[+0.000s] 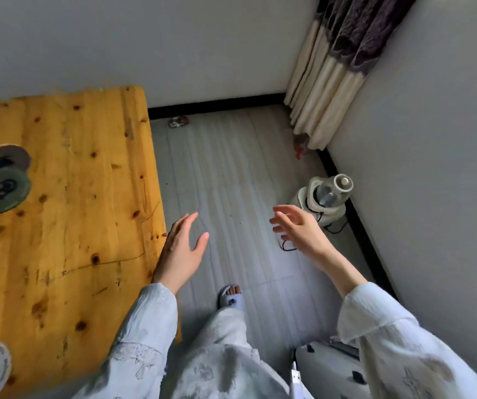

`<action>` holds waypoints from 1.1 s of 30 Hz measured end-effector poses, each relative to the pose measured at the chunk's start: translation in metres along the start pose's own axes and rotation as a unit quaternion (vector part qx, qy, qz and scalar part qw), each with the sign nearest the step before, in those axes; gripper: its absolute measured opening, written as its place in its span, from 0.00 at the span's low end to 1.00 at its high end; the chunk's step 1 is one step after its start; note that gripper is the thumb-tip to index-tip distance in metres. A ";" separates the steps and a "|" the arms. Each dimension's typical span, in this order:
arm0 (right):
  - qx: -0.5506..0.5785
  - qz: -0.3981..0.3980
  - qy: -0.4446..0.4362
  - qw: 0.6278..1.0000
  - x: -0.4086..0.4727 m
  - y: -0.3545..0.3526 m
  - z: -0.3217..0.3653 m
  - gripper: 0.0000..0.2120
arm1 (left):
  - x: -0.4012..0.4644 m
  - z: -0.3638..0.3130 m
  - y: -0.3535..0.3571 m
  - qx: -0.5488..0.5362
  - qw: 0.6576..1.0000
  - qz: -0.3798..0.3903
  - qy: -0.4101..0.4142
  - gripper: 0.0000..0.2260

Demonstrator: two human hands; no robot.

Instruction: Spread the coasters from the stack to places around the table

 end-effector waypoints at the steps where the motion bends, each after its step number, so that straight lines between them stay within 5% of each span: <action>1: -0.002 0.009 -0.011 1.000 0.014 -0.001 0.011 0.11 | 0.012 -0.007 0.000 0.000 1.000 -0.007 -0.002 0.21; 7: -0.023 0.077 -0.060 0.995 0.082 0.015 0.061 0.11 | 0.062 -0.026 -0.008 0.013 0.998 -0.063 -0.009 0.21; 16: -0.091 0.247 -0.135 0.955 0.151 0.085 0.117 0.12 | 0.082 -0.012 -0.013 0.018 0.972 -0.177 -0.151 0.22; 27: -0.218 0.431 -0.253 0.838 0.151 0.208 0.179 0.12 | 0.066 0.028 -0.050 0.023 0.892 -0.319 -0.318 0.21; 33: -0.263 0.485 -0.305 0.776 0.124 0.303 0.197 0.11 | 0.063 0.088 -0.076 0.042 0.866 -0.327 -0.376 0.23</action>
Point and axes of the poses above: each hand's wrist, its own x-axis towards the middle knuckle, its own y-axis out of the palm, z = x × y, the point moved 6 cm from there along x, towards the middle knuckle, and after that the axes turned 12 degrees about -z, right-handed, at the moved point
